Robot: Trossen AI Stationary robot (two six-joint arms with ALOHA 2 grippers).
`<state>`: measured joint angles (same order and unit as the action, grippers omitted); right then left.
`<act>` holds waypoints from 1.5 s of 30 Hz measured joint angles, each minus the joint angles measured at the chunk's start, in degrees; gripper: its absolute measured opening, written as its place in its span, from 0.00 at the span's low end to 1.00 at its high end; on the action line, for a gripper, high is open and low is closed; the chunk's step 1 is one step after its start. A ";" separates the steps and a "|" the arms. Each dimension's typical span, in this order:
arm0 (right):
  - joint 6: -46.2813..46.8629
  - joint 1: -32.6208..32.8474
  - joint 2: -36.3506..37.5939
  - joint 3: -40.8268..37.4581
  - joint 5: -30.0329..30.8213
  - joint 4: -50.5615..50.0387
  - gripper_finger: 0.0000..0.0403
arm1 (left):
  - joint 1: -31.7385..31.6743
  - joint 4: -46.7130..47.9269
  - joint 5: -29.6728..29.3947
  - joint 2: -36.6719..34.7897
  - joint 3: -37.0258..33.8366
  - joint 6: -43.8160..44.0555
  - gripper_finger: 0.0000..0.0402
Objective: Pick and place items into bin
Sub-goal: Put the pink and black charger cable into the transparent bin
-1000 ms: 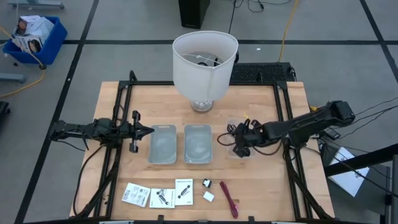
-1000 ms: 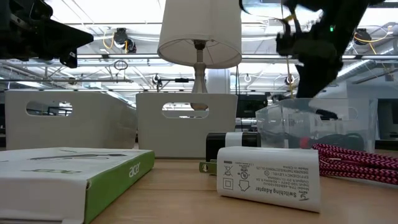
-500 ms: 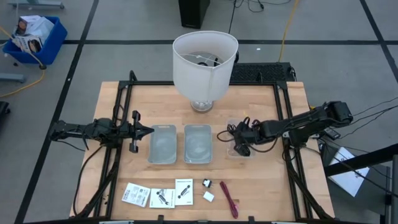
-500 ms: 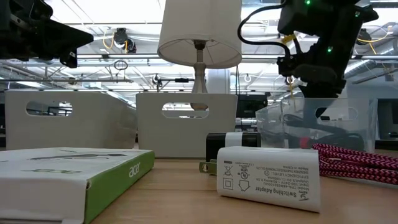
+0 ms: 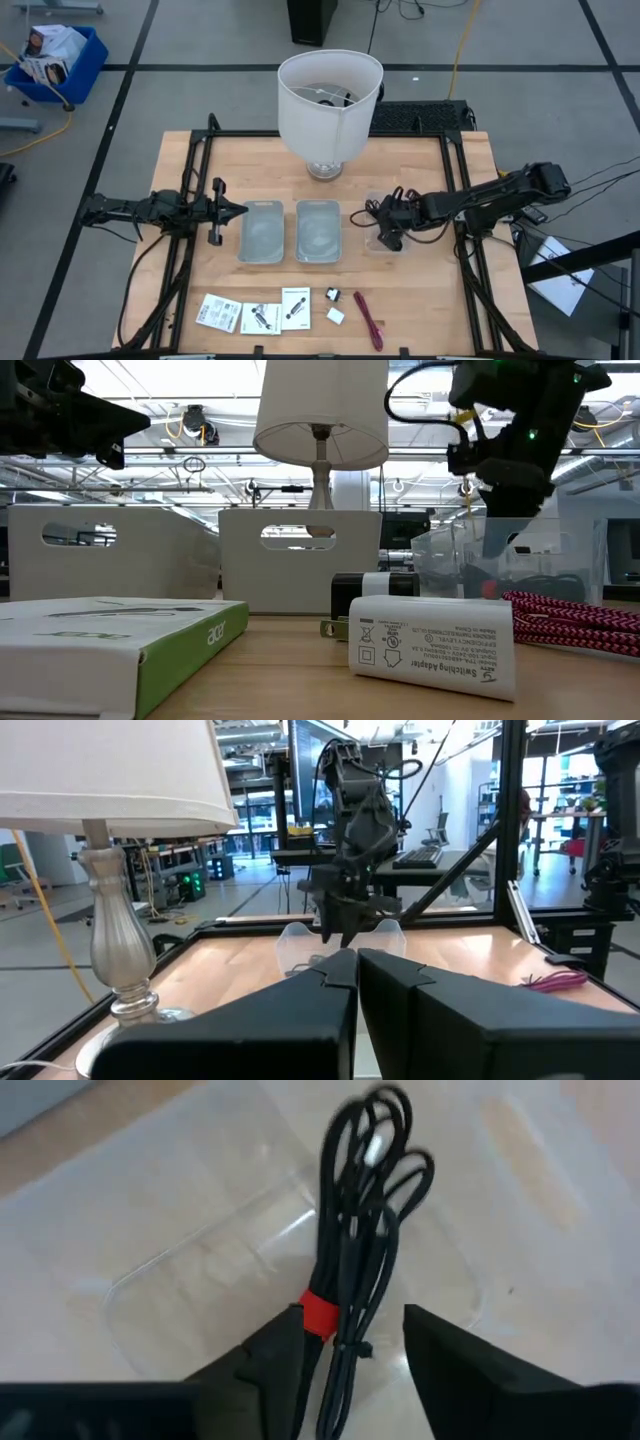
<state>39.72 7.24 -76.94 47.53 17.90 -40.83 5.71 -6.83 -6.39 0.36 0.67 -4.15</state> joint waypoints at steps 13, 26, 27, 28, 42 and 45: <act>-4.55 3.00 13.71 9.41 -10.72 -0.55 0.34 | -0.02 0.28 -0.04 0.00 0.00 -0.05 0.05; -6.95 5.75 14.49 9.34 -10.68 -1.22 0.05 | -0.02 1.09 0.40 0.00 0.00 0.15 0.05; -5.84 5.75 14.51 8.95 -10.67 -0.17 0.05 | -0.01 1.07 0.65 0.00 0.00 -0.01 0.05; -4.31 5.79 14.54 8.27 -10.67 1.44 0.05 | 0.00 1.07 0.84 0.00 0.00 -0.04 0.05; 1.61 13.16 12.98 -0.66 -8.87 19.96 0.04 | -0.02 0.65 0.08 0.00 0.00 -3.67 0.05; 3.46 16.77 10.94 0.80 -6.14 20.05 0.04 | -0.02 0.70 -0.09 0.00 0.00 -3.67 0.05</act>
<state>43.18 24.01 -66.00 48.34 11.76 -20.78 5.69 -6.13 -6.48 0.36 0.67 -7.81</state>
